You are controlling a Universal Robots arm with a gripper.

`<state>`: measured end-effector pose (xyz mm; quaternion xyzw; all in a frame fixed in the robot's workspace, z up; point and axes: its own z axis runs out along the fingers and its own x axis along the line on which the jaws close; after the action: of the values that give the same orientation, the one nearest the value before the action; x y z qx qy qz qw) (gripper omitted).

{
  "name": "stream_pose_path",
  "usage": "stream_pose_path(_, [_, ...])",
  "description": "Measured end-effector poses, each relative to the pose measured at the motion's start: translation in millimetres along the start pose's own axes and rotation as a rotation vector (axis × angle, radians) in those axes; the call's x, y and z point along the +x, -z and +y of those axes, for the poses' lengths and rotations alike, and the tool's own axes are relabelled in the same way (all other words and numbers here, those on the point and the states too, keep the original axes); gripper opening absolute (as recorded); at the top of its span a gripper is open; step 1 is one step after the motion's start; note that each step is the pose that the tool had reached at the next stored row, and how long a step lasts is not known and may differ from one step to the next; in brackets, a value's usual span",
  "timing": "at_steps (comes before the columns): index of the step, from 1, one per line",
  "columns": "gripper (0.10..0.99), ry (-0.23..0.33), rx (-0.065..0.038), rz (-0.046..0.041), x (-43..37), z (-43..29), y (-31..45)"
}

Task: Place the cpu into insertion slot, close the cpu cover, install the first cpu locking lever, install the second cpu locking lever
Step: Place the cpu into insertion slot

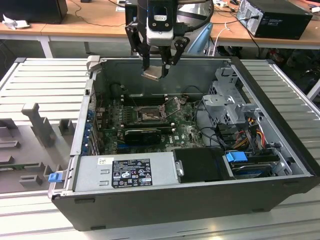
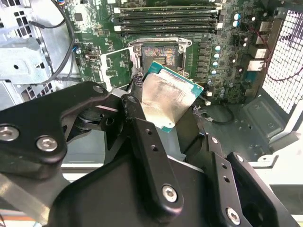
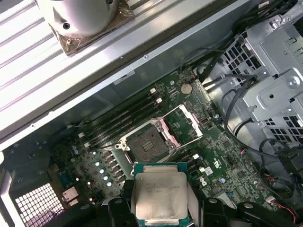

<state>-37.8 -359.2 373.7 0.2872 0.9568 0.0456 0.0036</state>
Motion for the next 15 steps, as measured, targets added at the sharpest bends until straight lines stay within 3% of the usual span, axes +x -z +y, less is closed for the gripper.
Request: stream_pose_path(15, [0.525, -0.156, -0.003, -0.0140, 0.0, 0.0, -0.4])
